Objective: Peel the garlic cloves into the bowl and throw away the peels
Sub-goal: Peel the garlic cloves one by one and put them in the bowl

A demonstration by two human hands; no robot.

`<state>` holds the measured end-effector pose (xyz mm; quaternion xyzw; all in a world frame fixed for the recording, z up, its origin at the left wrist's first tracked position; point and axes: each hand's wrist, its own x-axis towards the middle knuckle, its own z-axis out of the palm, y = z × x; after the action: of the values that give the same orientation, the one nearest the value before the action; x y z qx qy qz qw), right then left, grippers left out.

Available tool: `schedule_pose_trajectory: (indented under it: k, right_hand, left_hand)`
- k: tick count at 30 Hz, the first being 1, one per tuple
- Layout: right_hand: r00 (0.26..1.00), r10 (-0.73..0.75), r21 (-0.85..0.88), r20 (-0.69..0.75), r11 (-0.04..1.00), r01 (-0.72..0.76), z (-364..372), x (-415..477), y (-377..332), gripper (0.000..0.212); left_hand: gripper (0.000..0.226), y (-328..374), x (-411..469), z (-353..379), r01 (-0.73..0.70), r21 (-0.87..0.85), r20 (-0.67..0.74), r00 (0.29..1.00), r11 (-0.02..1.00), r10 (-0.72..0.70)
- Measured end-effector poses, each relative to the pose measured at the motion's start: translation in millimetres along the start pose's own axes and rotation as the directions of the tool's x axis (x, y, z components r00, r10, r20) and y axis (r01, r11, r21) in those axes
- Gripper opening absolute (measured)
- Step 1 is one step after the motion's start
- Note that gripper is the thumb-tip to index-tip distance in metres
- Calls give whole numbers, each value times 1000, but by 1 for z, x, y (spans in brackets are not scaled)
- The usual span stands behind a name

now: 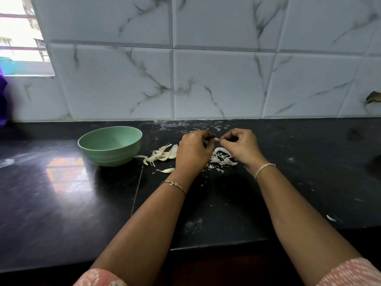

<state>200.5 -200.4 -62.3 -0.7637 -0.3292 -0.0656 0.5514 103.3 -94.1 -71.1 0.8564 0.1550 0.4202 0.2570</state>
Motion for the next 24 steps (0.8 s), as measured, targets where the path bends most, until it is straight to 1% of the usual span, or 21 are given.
schedule_pose_trajectory:
  k: [3,8,11,15,17,18,20,22,24]
  right_hand:
    - [1000,21,93,21,995,-23,0,-2,-2,15]
    - [999,47,207,21,977,-51,1,-3,-5,5]
    - [997,57,249,47,966,-67,0,-4,-8,5]
    - [996,81,238,29,967,-86,2,-1,-4,10]
    - [996,93,158,-9,983,-91,1,1,0,8]
    - [995,97,87,-33,992,-94,0,2,2,8]
    - [993,94,-110,-77,989,-102,-5,1,4,8]
    - [995,72,-304,-71,948,-91,-9,1,5,13]
    - [998,51,-399,-21,915,-55,-10,2,7,19]
  left_hand:
    - [19,-1,-1,1,-4,19,11,1000,1000,4]
    - [15,-4,3,5,37,-95,30,999,995,-35]
    - [8,-5,5,8,124,-238,61,992,963,-112]
    - [9,-4,7,7,255,-440,162,966,861,-203]
    - [10,-2,6,5,325,-555,221,945,766,-241]
    - [11,-1,6,3,364,-615,250,931,700,-264]
    - [15,1,5,0,436,-710,317,899,553,-302]
    - [13,2,5,-4,496,-757,391,865,426,-314]
    - [9,2,5,-6,539,-773,452,838,334,-306]
